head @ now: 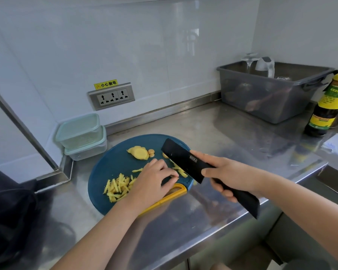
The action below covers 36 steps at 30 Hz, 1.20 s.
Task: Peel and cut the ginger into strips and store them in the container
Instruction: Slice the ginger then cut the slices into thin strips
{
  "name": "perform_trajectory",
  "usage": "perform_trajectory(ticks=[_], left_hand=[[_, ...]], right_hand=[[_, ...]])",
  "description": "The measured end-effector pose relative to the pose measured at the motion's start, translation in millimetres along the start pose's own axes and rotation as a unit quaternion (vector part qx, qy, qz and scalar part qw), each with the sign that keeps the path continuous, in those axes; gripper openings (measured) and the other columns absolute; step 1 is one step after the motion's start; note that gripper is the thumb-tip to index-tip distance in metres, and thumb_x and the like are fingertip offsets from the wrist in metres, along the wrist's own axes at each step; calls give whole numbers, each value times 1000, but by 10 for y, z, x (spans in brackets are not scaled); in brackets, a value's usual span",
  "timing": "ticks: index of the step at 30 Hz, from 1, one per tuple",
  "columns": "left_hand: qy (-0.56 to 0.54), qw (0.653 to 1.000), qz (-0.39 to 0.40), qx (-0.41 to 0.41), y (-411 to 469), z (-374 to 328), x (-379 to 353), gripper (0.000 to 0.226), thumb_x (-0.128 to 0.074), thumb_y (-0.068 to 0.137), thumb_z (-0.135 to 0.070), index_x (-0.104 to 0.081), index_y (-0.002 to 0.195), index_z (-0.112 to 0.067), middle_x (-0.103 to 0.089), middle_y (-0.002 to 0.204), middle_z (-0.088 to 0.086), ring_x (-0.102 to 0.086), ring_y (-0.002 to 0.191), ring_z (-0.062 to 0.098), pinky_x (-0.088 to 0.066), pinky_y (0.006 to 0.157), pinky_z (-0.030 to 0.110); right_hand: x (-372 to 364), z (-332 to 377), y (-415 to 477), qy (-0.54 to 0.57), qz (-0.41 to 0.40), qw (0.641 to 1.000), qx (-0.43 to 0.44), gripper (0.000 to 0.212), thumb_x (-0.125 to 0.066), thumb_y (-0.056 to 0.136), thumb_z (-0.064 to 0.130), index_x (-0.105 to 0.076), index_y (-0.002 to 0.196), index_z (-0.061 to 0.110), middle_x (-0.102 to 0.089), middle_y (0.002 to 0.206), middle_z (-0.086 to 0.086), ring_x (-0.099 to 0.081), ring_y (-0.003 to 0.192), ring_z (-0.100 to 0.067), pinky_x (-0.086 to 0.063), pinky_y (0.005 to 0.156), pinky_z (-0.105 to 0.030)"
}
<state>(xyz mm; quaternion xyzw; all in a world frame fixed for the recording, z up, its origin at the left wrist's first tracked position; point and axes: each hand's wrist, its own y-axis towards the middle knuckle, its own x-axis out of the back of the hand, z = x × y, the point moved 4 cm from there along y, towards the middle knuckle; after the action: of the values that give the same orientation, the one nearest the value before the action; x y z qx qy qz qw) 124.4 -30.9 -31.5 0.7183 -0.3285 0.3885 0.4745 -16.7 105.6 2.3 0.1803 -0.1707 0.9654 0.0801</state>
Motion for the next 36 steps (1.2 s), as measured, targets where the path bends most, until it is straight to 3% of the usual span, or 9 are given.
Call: perform_trajectory(ticks=[7,14,17,19,23,27,29,32,36], left_hand=[[61,998,10,26,-3,46,38,9,-60,89,-25,-68,91,-24,-53,89,-11,-40,88,3,-34,79,19],[127,983,60,118,-135,367,325,23,-54,94,-26,-68,111,-29,-55,107,-10,-42,102,7,-35,92,25],[113,983,35,141,-57,276,367,31,-51,95,-31,-59,125,-28,-53,119,-8,-43,111,8,-36,97,25],[77,988,26,128,51,94,301,41,-48,95,-40,-49,135,-28,-48,129,-8,-41,120,7,-34,102,24],[28,995,85,44,341,-353,-67,65,-50,89,-55,-36,144,-24,-37,144,-2,-29,134,14,-22,114,31],[62,988,143,11,589,-418,-397,61,-40,95,-52,-27,147,-23,-28,153,1,-17,142,21,-11,118,42],[77,986,148,7,662,-344,-440,52,-37,99,-43,-32,145,-20,-35,150,1,-22,141,20,-10,119,39],[84,987,139,-12,657,-284,-422,37,-40,99,-33,-51,130,-16,-48,137,-1,-40,128,15,-20,116,32],[53,993,102,-3,556,-226,-335,25,-45,96,-33,-58,113,-19,-47,119,-3,-46,108,13,-40,97,29]], right_hand=[[144,155,81,-73,-6,997,31,57,-38,104,20,-21,145,56,-47,61,-7,-41,43,-14,-40,41,-25],[276,100,154,-63,-35,996,49,57,-40,104,19,-24,145,55,-47,55,-3,-41,41,-15,-41,41,-26],[335,101,189,-52,-49,996,55,56,-41,104,19,-26,144,55,-47,56,-4,-41,41,-15,-40,40,-25],[384,104,208,-46,-59,995,61,57,-40,104,18,-27,144,55,-46,56,-5,-41,41,-15,-40,39,-26],[531,63,238,-20,-94,994,60,56,-42,103,18,-29,144,53,-46,53,-3,-40,40,-15,-40,39,-27],[679,6,224,-6,-117,992,56,56,-43,102,17,-30,144,53,-45,53,-5,-39,41,-17,-39,40,-27],[728,-23,212,-2,-122,991,54,57,-43,102,17,-30,144,53,-44,55,-6,-39,41,-18,-39,40,-26],[764,-61,211,-8,-120,991,51,58,-42,102,16,-29,142,56,-44,56,-8,-39,42,-20,-40,40,-26],[748,-64,248,-7,-114,992,51,58,-42,102,15,-28,141,56,-44,55,-7,-39,40,-18,-40,39,-26]])
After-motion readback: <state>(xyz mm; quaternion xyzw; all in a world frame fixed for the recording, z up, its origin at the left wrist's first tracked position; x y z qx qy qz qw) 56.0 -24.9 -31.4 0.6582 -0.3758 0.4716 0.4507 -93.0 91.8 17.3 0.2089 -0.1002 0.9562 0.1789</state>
